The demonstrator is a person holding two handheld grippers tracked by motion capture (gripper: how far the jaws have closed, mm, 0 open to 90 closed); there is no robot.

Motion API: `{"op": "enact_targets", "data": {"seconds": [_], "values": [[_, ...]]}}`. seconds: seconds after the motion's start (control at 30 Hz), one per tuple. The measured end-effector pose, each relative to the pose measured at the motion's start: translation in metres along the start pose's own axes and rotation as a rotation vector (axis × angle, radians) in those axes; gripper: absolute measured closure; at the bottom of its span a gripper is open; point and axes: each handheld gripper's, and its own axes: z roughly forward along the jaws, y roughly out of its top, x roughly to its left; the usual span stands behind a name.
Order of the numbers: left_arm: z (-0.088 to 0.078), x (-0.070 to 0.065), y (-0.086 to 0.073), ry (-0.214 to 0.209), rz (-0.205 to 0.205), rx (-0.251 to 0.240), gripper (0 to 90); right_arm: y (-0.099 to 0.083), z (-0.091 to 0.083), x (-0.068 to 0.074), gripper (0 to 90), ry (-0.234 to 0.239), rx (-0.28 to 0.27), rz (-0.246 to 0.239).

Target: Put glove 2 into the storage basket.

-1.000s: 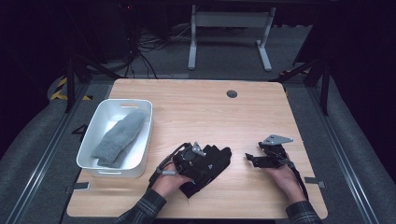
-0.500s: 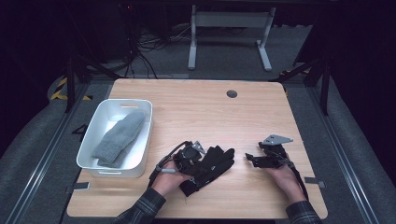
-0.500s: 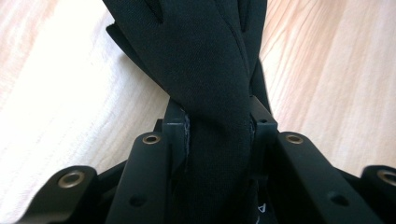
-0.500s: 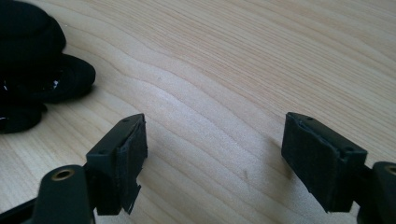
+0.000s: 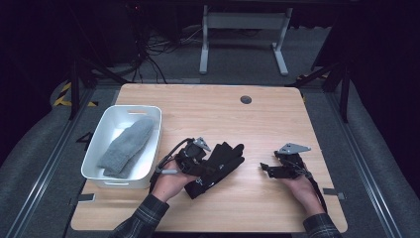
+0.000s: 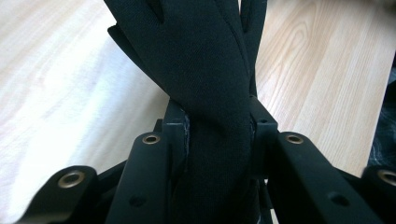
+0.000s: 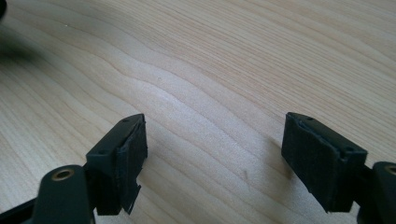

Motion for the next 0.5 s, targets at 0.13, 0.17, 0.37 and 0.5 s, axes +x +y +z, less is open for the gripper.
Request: {"op": "enact_targets", "data": {"seconds": [0.13, 0.17, 0.37, 0.5], "values": [[-0.017, 0.005, 0.006, 0.021, -0.002, -0.009, 68.8, 0.0, 0.0, 0.0, 23.5, 0.0, 0.0, 0.0], [-0.019, 0.006, 0.006, 0.025, -0.006, -0.012, 68.8, 0.0, 0.0, 0.0, 23.5, 0.001, -0.001, 0.0], [-0.044, 0.019, 0.009, 0.048, -0.032, -0.031, 68.9, 0.0, 0.0, 0.0, 23.5, 0.001, 0.0, 0.0], [-0.06, 0.027, 0.008, 0.068, -0.048, -0.043, 68.9, 0.0, 0.0, 0.0, 23.5, 0.001, -0.001, 0.0]]}}
